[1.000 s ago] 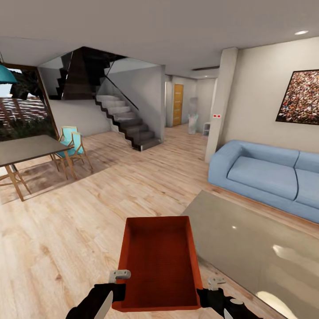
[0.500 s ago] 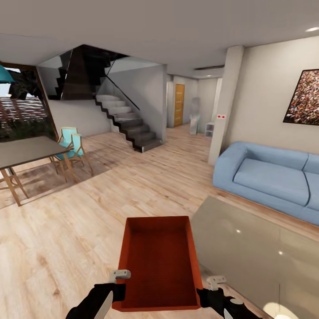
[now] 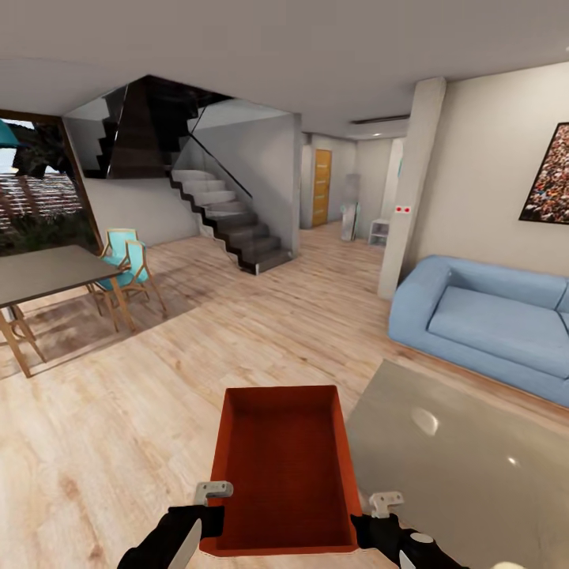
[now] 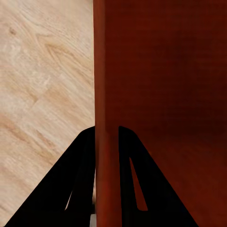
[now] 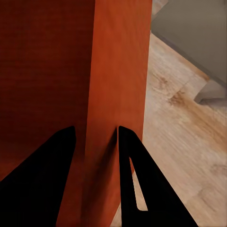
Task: Move the two storage containers from the living room to the garage. In the garage, place one container on the floor and stack the other container on top of it (either order is fine).
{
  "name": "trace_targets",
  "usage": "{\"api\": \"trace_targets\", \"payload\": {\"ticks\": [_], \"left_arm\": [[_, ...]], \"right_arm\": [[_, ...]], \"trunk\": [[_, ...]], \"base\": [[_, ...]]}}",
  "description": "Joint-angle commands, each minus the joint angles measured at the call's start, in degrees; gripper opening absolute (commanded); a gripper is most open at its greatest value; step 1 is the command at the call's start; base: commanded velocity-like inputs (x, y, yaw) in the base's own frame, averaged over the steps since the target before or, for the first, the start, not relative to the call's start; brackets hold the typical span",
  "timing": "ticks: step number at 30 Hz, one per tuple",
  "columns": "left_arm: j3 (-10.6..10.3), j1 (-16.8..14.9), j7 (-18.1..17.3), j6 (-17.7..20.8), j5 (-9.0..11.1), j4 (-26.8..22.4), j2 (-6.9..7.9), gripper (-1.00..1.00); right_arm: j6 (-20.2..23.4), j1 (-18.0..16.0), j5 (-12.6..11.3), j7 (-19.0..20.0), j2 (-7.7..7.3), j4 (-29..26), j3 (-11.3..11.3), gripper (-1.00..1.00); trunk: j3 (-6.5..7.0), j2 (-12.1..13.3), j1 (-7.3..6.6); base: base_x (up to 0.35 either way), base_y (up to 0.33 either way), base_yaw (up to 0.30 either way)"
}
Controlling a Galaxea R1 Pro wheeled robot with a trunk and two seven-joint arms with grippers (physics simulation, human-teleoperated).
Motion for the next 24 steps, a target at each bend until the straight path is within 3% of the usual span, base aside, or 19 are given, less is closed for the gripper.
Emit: {"api": "trace_targets", "payload": {"ticks": [1,24], "left_arm": [[2.35,-0.07,0.81,-2.12,-1.04,-0.23,0.31,-1.00],[2.35,-0.07,0.81,-2.12,-1.04,-0.23,0.23,-1.00]], "right_arm": [[-0.23,-0.02,-0.24,0.10,-0.09,0.19,0.61,-1.00],[-0.23,-0.02,-0.24,0.12,-0.09,0.19,0.61,-1.00]], "trunk": [[-0.11,-0.10,0.06],[-0.11,-0.10,0.06]], "base": [[0.297,0.142,0.000],[0.297,0.143,0.000]]}}
